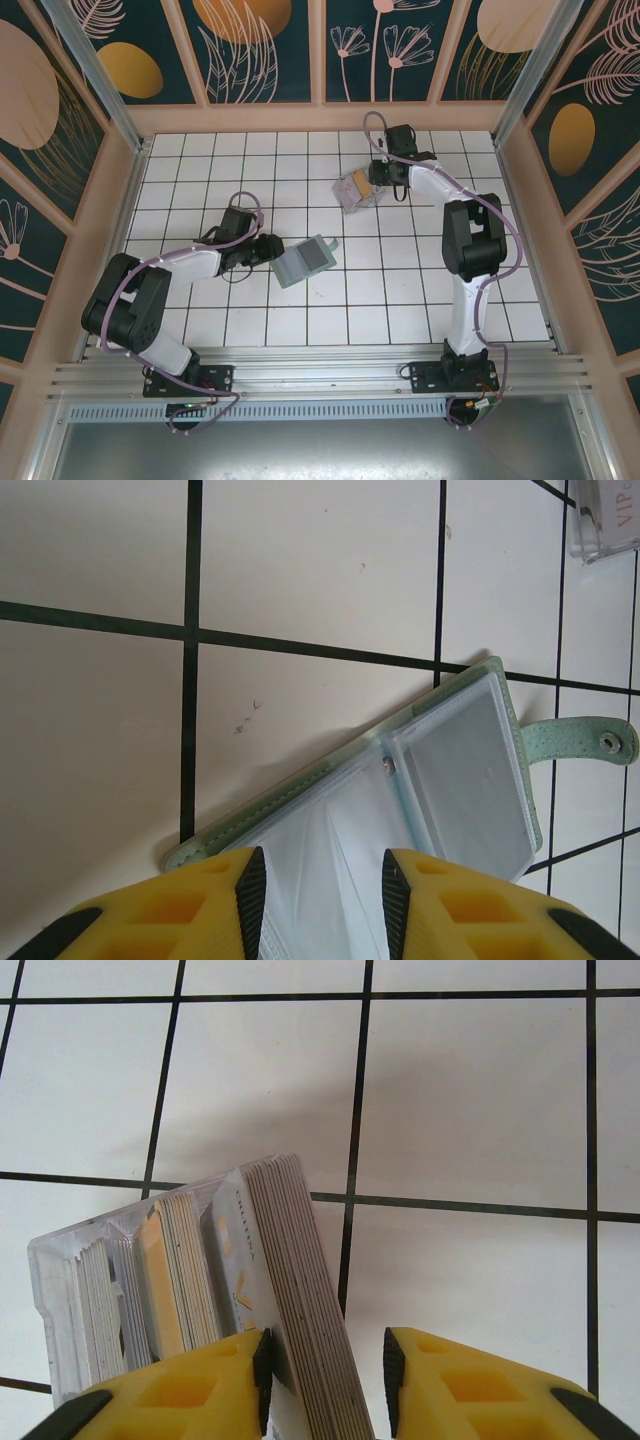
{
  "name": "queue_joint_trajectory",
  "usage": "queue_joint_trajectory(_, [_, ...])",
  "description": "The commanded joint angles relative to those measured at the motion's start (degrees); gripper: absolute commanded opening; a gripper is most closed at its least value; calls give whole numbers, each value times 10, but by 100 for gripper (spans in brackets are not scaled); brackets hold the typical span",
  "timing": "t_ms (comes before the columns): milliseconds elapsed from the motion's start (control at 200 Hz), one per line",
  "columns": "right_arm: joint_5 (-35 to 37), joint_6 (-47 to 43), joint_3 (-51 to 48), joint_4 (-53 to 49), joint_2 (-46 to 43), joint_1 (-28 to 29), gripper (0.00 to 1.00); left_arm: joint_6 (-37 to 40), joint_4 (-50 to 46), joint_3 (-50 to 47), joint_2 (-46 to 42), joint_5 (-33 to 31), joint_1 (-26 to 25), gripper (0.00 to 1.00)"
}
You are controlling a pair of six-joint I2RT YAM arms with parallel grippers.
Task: Put the credit cards into the card holder
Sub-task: Pick up the credit card from the storage box.
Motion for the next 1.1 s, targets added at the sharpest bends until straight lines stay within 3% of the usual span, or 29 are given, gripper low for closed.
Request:
queue_joint_trajectory(0, [6,-12,2,-20,-29,-3,34,8,7,13,11,12,3,39])
queue_joint_trajectory(556, [22,-21,21,-36,-31,18,10,8,7,18,16,16,3,39])
queue_joint_trajectory(1096, [-12,-8,9,-26,-87,22,3,12,0,21,10,12,3,39])
